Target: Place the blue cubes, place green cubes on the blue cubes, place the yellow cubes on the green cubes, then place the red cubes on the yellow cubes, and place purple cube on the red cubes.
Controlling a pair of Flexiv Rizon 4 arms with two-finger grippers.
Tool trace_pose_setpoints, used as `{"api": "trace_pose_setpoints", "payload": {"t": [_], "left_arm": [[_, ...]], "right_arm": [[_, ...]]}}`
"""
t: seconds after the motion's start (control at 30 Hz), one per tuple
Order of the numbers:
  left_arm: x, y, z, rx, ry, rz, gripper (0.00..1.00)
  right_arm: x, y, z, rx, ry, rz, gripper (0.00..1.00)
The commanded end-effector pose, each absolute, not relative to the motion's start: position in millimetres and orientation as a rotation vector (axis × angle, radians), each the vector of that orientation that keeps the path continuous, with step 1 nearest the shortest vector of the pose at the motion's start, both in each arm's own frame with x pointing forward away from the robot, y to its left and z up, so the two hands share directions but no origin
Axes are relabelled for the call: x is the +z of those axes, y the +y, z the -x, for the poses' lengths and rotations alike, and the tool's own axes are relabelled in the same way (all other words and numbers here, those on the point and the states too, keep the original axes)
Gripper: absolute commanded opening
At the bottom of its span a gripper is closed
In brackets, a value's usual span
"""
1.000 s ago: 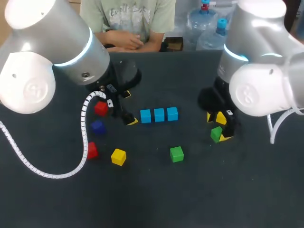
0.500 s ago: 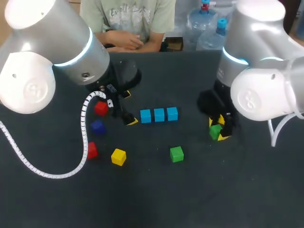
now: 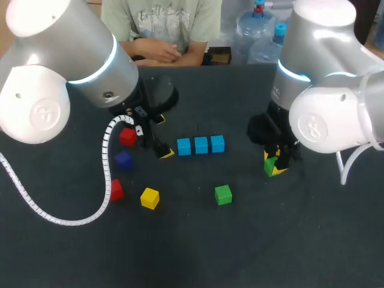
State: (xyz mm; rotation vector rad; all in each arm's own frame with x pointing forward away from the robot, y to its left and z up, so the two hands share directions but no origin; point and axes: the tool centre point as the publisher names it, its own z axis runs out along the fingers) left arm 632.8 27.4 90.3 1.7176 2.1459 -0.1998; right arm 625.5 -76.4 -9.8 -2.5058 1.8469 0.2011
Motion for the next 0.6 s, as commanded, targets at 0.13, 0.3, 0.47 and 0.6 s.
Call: {"api": "trace_pose_setpoints", "payload": {"t": [0.13, 0.3, 0.47, 0.6], "left_arm": [[90.2, 28.2, -632.9, -0.202, 2.144, -1.719, 1.00], [90.2, 28.2, -632.9, -0.202, 2.144, -1.719, 1.00], [90.2, 28.2, -632.9, -0.202, 2.144, -1.719, 1.00], [90.2, 28.2, -632.9, -0.202, 2.144, -1.719, 1.00]], "right_arm": [[1.1, -67.2, -626.7, 0.186, 1.922, 2.480, 0.00], [17.0, -54.2, -632.3, 0.188, 1.964, 2.425, 0.00], [32.0, -36.3, -642.1, 0.264, 1.967, 2.294, 0.00], [41.5, -15.2, -652.8, 0.287, 1.967, 2.234, 0.00]]}}
